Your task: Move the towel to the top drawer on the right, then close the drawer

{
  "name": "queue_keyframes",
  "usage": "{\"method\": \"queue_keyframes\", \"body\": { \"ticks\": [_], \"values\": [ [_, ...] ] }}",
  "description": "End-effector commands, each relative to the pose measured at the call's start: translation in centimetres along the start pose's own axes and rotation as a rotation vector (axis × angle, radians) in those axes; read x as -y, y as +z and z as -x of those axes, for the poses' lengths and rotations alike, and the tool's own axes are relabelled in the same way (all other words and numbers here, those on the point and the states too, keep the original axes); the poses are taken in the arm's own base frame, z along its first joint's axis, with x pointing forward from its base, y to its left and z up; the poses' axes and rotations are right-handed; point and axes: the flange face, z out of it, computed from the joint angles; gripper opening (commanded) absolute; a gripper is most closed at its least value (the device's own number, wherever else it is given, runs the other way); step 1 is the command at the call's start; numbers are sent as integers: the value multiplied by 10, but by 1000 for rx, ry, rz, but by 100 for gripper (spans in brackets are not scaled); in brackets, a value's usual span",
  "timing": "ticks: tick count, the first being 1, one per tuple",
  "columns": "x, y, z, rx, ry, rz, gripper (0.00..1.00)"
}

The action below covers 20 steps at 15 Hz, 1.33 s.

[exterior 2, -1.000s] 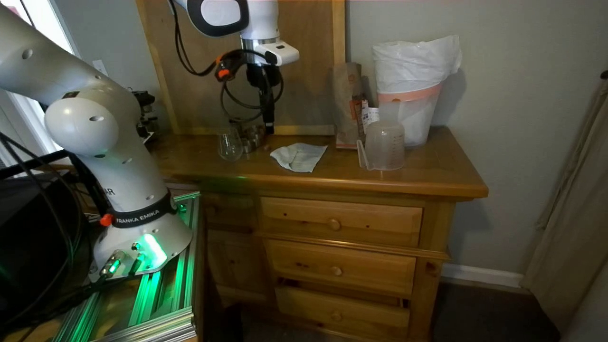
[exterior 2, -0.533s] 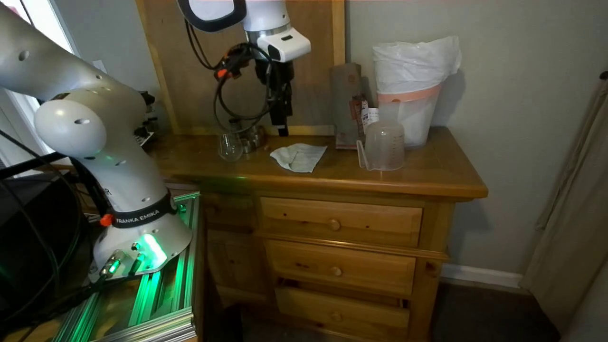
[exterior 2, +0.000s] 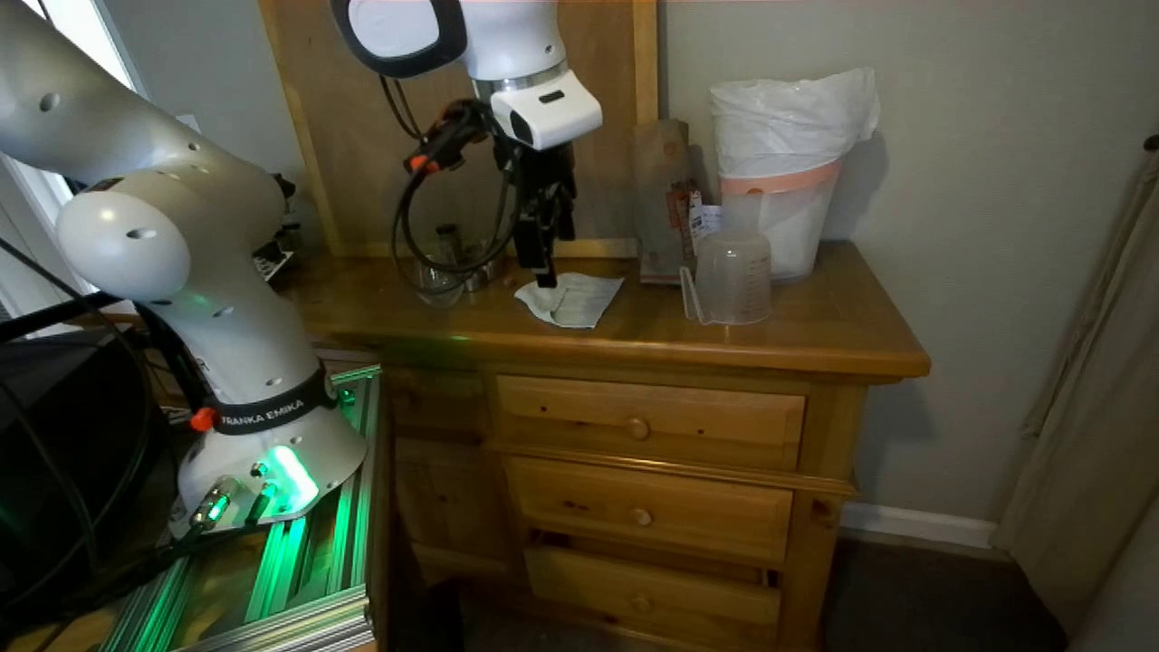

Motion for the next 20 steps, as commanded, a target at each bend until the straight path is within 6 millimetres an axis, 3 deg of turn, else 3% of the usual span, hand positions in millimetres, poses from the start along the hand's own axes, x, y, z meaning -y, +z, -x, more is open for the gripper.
{"method": "queue_keyframes", "body": {
  "ticks": [1,3,9,15,20],
  "values": [
    [0,-1,0,0,0,0,100],
    [0,-1,0,0,0,0,100],
    [-48,34,-24,87,140,-39,100],
    [-88,84,-38,184,289,-103,100],
    [-108,131,-50,245,415,-135,100]
  ]
}}
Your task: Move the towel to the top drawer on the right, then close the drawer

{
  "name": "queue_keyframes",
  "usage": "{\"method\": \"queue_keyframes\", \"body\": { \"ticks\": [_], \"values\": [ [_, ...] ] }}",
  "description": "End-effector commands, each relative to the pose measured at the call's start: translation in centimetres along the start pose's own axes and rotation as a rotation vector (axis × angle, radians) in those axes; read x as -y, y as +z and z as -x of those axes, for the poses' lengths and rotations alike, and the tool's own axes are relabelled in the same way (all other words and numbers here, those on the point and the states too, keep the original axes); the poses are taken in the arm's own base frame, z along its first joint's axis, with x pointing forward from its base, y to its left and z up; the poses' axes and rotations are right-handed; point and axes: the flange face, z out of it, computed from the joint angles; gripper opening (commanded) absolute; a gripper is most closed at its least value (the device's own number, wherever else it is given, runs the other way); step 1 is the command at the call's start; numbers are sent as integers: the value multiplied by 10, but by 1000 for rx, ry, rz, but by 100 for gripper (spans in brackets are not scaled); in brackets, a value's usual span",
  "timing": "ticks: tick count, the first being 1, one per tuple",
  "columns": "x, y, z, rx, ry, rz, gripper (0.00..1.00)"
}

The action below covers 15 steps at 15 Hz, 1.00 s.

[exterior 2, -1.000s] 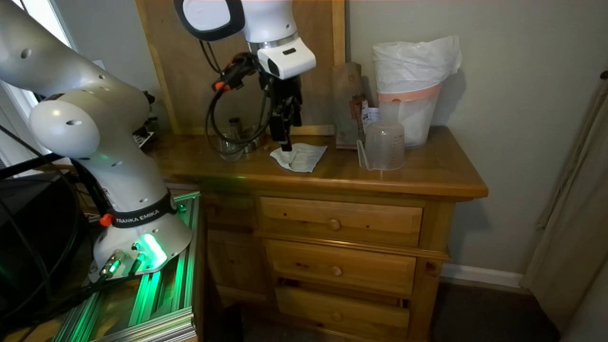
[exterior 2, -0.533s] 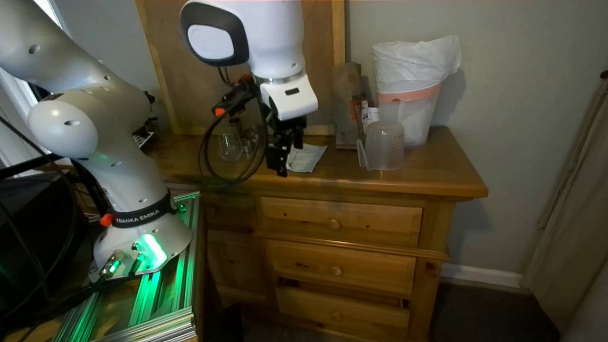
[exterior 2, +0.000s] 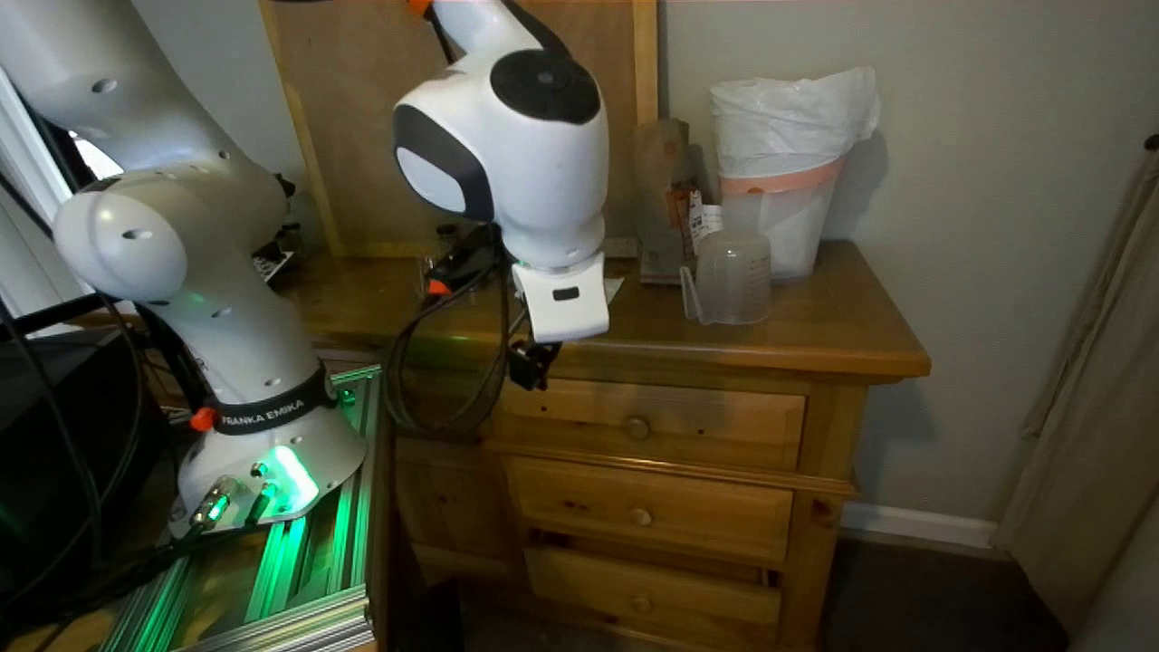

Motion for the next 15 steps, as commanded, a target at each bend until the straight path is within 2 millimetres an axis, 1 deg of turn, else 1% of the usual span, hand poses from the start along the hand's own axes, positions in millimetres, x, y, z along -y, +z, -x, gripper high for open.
{"method": "queue_keyframes", "body": {
  "ticks": [1,2,3,5,6,10,11,15],
  "values": [
    [-10,29,-31,23,74,-2,100],
    [-10,36,-34,42,86,-3,100],
    [-9,23,-17,29,65,2,100],
    [-12,34,-26,46,83,15,100],
    [-12,37,-29,49,86,21,100],
    [-11,37,-32,47,87,23,100],
    [-16,40,-36,47,113,17,100],
    [-38,63,-58,132,183,-45,100]
  ]
}}
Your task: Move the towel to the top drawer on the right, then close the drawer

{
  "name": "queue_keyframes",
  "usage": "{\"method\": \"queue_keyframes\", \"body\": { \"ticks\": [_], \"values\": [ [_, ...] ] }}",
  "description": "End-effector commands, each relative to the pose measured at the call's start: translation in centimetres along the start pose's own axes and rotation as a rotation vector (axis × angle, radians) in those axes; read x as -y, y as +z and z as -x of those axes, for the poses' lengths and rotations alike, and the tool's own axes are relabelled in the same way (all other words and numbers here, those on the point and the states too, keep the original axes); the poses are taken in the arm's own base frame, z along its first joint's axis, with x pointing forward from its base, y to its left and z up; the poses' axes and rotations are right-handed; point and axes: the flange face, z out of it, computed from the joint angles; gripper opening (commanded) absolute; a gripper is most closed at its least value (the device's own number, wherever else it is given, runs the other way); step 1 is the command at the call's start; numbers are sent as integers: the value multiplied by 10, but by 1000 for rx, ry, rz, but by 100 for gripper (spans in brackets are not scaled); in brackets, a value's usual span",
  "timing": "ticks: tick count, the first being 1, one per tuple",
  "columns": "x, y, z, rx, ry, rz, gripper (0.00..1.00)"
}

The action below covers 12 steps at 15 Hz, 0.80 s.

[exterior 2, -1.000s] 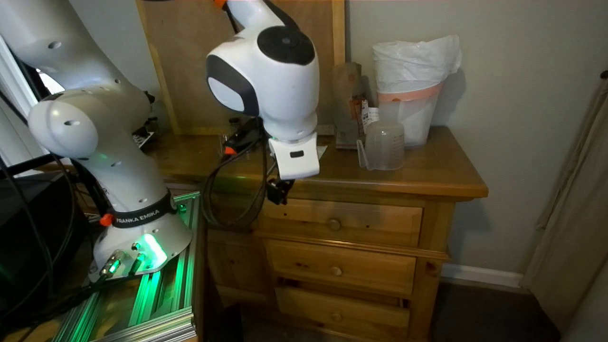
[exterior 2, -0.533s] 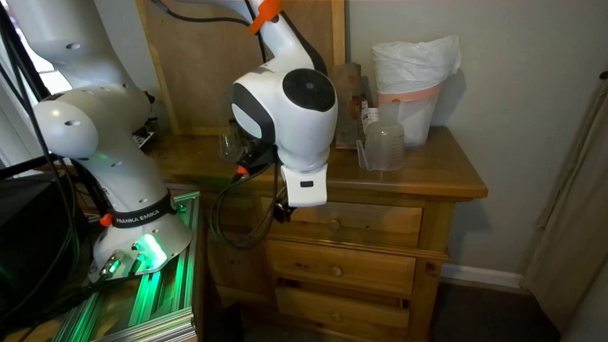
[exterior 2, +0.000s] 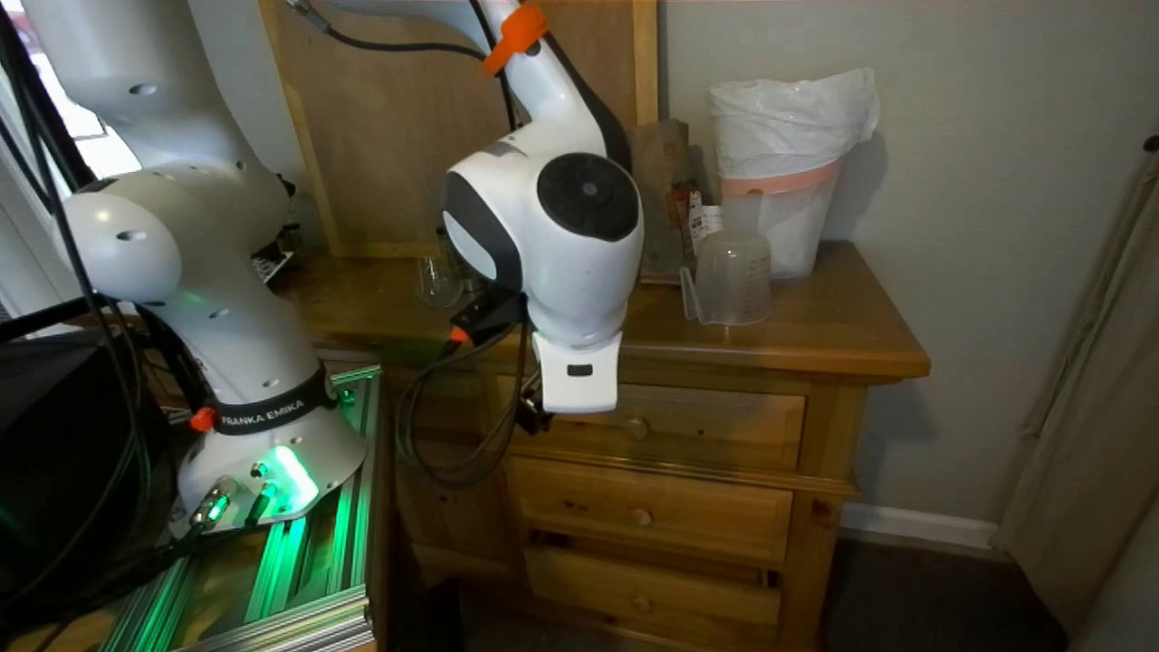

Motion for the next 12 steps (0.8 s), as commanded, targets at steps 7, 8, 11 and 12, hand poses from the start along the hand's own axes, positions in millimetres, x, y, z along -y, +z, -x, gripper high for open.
{"method": "queue_keyframes", "body": {
  "ticks": [7,8,11,12],
  "values": [
    [-22,66,-63,233,68,-139,100],
    [-20,75,-69,227,69,-159,100],
    [-14,105,-82,260,94,-182,100],
    [-13,115,-88,269,107,-181,100]
  ]
}}
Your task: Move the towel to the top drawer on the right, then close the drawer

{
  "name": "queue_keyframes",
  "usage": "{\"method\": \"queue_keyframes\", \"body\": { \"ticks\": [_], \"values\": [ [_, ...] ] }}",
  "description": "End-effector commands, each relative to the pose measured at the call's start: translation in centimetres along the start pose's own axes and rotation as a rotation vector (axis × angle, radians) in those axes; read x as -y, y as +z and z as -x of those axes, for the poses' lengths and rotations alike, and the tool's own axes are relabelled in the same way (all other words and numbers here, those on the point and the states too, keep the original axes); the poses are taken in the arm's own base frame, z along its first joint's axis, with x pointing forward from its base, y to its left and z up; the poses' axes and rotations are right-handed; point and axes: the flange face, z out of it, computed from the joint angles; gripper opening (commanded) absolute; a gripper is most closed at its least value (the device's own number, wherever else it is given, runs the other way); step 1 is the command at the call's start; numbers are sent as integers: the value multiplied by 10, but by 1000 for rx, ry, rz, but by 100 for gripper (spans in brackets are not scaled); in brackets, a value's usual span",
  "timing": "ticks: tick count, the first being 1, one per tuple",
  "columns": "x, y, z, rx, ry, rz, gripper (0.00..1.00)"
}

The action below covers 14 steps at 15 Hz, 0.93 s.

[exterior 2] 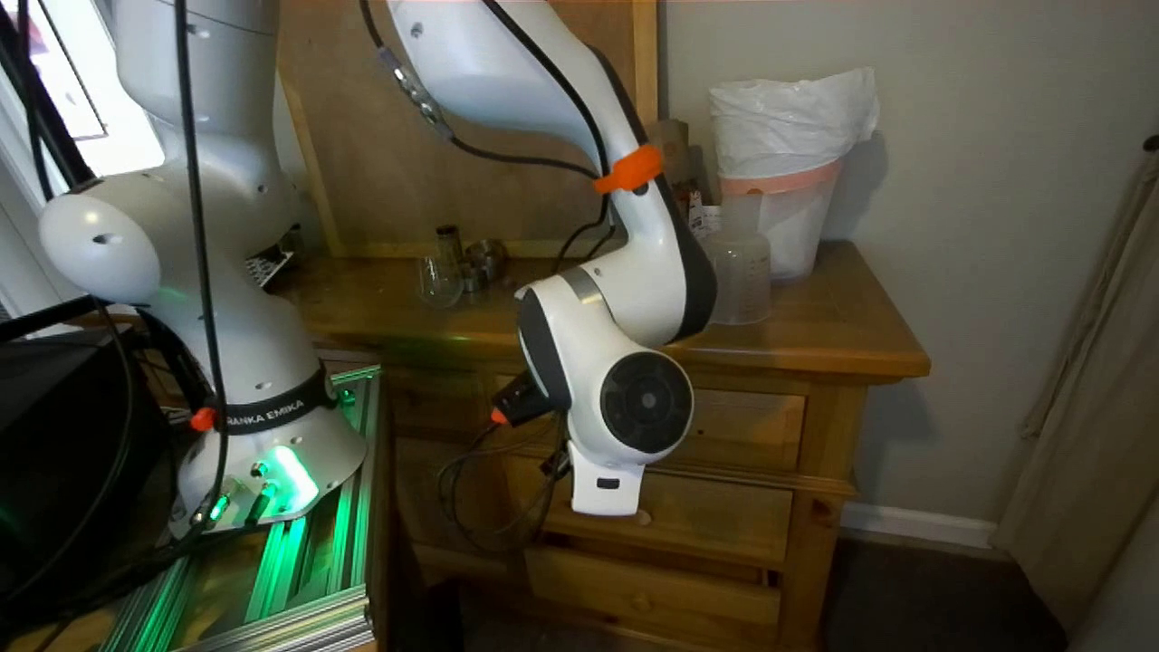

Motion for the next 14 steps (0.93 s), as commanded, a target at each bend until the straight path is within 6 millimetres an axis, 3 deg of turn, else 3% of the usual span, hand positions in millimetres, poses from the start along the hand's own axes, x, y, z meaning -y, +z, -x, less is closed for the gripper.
{"method": "queue_keyframes", "body": {
  "ticks": [1,3,4,10,14],
  "values": [
    [7,30,-29,53,22,-40,100],
    [9,43,-40,59,28,-26,100],
    [5,33,-24,42,24,-1,100],
    [6,44,-38,51,27,8,100],
    [1,49,-52,159,45,-91,100]
  ]
}}
